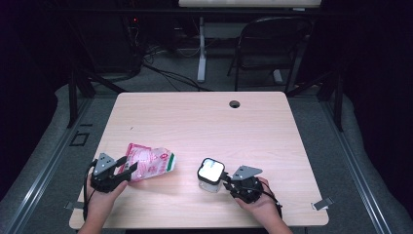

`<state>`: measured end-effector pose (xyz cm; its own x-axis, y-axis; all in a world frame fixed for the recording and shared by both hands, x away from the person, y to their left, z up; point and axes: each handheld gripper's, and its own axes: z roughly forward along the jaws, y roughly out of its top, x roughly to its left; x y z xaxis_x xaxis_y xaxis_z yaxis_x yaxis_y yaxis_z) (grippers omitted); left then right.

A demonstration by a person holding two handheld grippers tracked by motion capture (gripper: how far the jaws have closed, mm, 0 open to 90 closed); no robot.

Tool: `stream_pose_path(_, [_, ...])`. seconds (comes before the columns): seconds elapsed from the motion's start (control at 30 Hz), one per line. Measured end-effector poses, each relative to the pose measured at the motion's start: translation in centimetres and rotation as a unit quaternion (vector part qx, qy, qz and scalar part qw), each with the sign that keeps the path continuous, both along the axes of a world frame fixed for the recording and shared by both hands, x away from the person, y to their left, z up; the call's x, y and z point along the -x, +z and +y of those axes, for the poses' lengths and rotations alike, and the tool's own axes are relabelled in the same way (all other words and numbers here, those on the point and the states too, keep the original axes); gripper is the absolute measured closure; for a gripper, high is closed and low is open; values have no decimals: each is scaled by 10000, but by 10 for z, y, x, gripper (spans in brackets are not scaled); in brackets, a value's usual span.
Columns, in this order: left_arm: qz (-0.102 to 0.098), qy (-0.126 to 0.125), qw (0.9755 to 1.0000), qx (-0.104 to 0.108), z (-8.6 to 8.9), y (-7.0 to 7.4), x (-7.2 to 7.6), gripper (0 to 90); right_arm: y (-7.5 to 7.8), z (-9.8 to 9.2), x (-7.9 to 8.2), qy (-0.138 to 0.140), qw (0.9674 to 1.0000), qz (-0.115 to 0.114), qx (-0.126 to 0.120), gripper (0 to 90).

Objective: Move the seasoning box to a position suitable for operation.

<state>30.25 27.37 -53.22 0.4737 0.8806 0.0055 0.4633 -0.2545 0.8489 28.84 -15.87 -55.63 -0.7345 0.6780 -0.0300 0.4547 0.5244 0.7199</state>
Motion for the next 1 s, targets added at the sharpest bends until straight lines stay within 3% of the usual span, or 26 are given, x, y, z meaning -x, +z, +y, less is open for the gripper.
stream_pose_path(0.37, [17, -57, 10000, -51, -3, 2, 1, 495, 0, -6, -4, -129, 9999, 14, -57, 737])
stream_pose_path(0.7, [-22, -124, 9999, -53, -10, 3, 1, 484, 0, -19, -15, -603, 9977, 83, -286, 701])
stream_pose_path(0.8, [-2, -154, 9998, -108, -11, 3, 2, 483, 0, -20, -15, -645, 9973, 56, -350, 733])
stream_pose_path(1.0, [-31, -223, 9997, -110, -15, 4, 2, 483, 1, -15, -14, -625, 9979, -98, -151, 764])
